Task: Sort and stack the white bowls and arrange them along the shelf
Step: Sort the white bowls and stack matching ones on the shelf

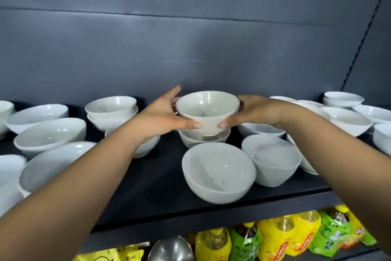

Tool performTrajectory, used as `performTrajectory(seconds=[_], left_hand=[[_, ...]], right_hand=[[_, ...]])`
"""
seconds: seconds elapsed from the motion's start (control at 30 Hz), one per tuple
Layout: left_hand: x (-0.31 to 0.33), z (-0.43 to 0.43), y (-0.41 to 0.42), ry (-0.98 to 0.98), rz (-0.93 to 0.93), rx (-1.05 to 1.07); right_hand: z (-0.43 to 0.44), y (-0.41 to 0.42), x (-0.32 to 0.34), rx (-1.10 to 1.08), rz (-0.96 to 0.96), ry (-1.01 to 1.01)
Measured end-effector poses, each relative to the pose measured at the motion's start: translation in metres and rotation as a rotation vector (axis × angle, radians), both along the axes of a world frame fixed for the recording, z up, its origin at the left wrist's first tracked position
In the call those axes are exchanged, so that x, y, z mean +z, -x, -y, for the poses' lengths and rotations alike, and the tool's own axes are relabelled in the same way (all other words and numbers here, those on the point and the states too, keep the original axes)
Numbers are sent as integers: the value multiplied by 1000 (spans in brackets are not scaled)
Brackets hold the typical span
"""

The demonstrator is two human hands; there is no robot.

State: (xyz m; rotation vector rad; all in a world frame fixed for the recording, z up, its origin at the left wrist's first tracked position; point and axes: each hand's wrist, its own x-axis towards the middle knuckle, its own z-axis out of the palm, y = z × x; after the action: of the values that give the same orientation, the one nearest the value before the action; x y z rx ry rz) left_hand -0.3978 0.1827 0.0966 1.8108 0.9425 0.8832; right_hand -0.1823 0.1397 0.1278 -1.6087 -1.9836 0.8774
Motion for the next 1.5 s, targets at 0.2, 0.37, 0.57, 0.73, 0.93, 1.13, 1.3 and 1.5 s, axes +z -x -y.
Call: performTrajectory(seconds=[0.2,0.37,0.57,0.73,0.93,1.13,1.3,1.5], left_hand=[[-20,-15,-8,39,-81,35],[-26,-16,-9,63,-38,38],[-36,-20,-11,81,-75,64],[-43,-24,-14,78,-94,84],[-47,-26,-17,54,-141,121],[-46,-26,-16,50,-188,137],[-39,-15,-11,67,-214,95],[-30,39,9,13,150,276]], right_hand=[[-18,-6,-18,-60,86,47],[-30,-4,-26,-116,170,76],[-35,-7,-35,-49,60,116],[-39,-5,-40,-71,88,103],[-43,-7,-43,-154,256,98],[-49,-12,-48,-128,273,103],[-35,-17,-35,-114,202,141],[32,-18,-24,-143,150,-168]])
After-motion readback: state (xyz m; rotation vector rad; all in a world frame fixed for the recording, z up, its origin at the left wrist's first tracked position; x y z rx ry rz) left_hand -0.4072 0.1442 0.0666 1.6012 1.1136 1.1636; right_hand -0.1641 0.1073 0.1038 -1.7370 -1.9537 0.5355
